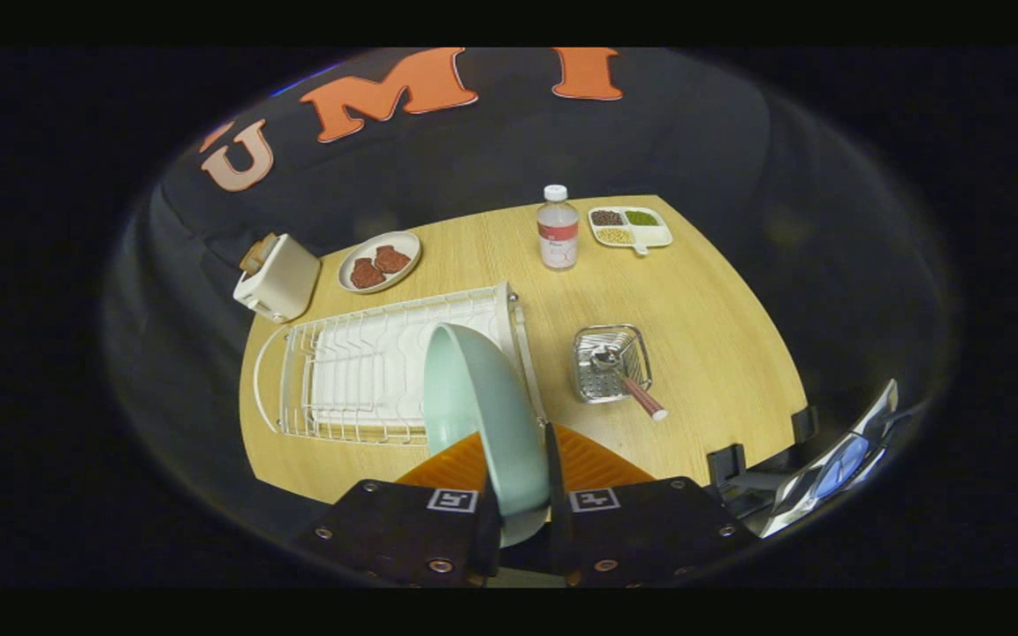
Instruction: Take the plate from the dish rack, then take the spoon from the basket and place it into the plate.
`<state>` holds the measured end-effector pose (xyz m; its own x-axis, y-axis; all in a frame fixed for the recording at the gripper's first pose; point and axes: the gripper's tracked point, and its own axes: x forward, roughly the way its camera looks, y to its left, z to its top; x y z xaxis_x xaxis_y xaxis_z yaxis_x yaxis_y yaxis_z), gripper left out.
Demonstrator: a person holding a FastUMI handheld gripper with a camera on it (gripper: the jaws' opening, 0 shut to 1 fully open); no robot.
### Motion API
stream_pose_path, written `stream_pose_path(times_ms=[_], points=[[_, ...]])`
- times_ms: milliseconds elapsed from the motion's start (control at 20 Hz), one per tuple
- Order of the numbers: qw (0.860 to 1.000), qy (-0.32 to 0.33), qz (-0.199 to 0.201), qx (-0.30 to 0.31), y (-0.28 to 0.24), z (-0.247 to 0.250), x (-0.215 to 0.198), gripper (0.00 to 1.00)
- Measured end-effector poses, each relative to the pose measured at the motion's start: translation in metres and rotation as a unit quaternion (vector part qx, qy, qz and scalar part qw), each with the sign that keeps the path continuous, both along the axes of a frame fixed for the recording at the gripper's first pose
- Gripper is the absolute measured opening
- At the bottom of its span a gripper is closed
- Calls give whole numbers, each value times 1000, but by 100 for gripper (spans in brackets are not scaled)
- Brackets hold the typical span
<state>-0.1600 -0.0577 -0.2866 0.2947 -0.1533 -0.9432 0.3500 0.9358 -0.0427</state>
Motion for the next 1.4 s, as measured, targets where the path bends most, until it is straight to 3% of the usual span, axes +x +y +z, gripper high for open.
stream_pose_path(times_ms=[350,600,1000,1400], points=[[999,4,4,46,-9,-28,-60,23],[994,13,-4,111,4,-59,-94,23],[982,7,-35,186,22,-108,-109,23],[973,-15,-51,223,37,-149,-116,24]])
